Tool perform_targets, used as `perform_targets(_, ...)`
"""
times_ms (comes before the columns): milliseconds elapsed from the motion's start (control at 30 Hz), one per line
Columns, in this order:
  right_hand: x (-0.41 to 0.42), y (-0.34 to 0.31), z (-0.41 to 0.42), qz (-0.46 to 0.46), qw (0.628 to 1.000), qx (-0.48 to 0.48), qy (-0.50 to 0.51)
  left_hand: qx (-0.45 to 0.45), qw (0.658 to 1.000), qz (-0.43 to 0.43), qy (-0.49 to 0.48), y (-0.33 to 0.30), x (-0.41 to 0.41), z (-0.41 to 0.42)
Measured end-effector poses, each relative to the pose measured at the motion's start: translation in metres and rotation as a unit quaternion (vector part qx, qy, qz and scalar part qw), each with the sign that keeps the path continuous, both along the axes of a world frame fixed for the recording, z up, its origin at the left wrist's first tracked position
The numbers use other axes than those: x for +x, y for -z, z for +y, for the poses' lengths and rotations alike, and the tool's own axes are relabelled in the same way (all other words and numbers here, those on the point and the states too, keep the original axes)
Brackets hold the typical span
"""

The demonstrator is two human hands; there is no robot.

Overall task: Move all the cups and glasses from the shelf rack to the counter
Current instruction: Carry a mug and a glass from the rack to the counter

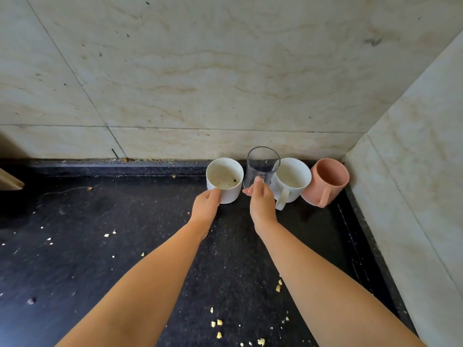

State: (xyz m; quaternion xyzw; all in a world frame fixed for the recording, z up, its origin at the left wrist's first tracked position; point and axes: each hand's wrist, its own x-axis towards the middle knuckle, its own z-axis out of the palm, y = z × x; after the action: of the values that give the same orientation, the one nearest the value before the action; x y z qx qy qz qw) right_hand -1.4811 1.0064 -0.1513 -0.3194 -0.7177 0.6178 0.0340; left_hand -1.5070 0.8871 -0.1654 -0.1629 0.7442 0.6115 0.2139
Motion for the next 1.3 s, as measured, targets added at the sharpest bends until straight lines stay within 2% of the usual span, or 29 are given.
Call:
perform_targets(133, 0.001, -0.008, 0.012, -0.048, 0.997, 0.04, -0.049, -0.082, 0.996, 0.009, 0.027, -0.011, 0.003, -0.008)
perform_targets(233, 0.022, -0.007, 0.018, -0.042, 0.985, 0.145, -0.085, -0.195, 0.977, 0.056, 0.073, -0.018, 0.012, -0.024)
perform_targets(300, 0.05, -0.013, 0.017, -0.07, 0.957, 0.252, -0.125, -0.305, 0.932, 0.132, 0.142, -0.029, 0.028, -0.036)
perform_targets(400, 0.087, -0.017, 0.012, -0.065, 0.857, 0.447, -0.247, -0.413, 0.845, 0.225, 0.253, -0.04, 0.055, -0.048)
perform_targets(467, 0.104, -0.026, 0.009, -0.058, 0.805, 0.5, -0.315, -0.448, 0.806, 0.249, 0.296, -0.05, 0.073, -0.054)
perform_targets(567, 0.112, -0.038, 0.001, -0.048, 0.783, 0.507, -0.358, -0.484, 0.77, 0.269, 0.318, -0.064, 0.09, -0.062)
perform_targets(700, 0.117, -0.049, -0.015, -0.02, 0.766, 0.511, -0.389, -0.503, 0.775, 0.268, 0.272, -0.077, 0.115, -0.08)
perform_targets(967, 0.15, -0.073, -0.081, 0.02, 0.714, 0.514, -0.475, -0.544, 0.796, 0.192, 0.184, -0.09, 0.197, -0.158)
perform_targets(1233, 0.218, -0.101, -0.187, 0.093, 0.652, 0.532, -0.532, -0.583, 0.79, 0.168, 0.086, -0.118, 0.316, -0.25)
perform_targets(1300, 0.253, -0.103, -0.224, 0.121, 0.625, 0.533, -0.558, -0.59, 0.791, 0.149, 0.058, -0.121, 0.364, -0.281)
